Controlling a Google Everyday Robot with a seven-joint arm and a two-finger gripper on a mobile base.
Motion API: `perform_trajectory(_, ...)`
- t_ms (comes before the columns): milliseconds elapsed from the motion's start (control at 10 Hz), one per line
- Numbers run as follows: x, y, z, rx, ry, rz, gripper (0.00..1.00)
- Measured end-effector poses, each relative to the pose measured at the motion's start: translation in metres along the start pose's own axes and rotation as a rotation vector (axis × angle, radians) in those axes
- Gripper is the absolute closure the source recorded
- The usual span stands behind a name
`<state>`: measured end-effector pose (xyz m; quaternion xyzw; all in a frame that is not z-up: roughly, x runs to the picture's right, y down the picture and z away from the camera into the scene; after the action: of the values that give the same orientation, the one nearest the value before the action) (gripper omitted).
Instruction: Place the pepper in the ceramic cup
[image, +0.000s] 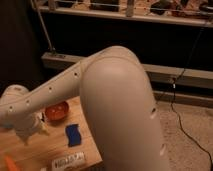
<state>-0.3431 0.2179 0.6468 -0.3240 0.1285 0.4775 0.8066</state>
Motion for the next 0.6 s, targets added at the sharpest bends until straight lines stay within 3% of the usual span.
perform_trajectory(200, -0.003, 0.043, 0.007, -0.025, 0.005, -0.076, 0.35)
perform_trajectory(600, -0.017, 0.099, 0.024, -0.057, -0.009, -0.255, 0.35)
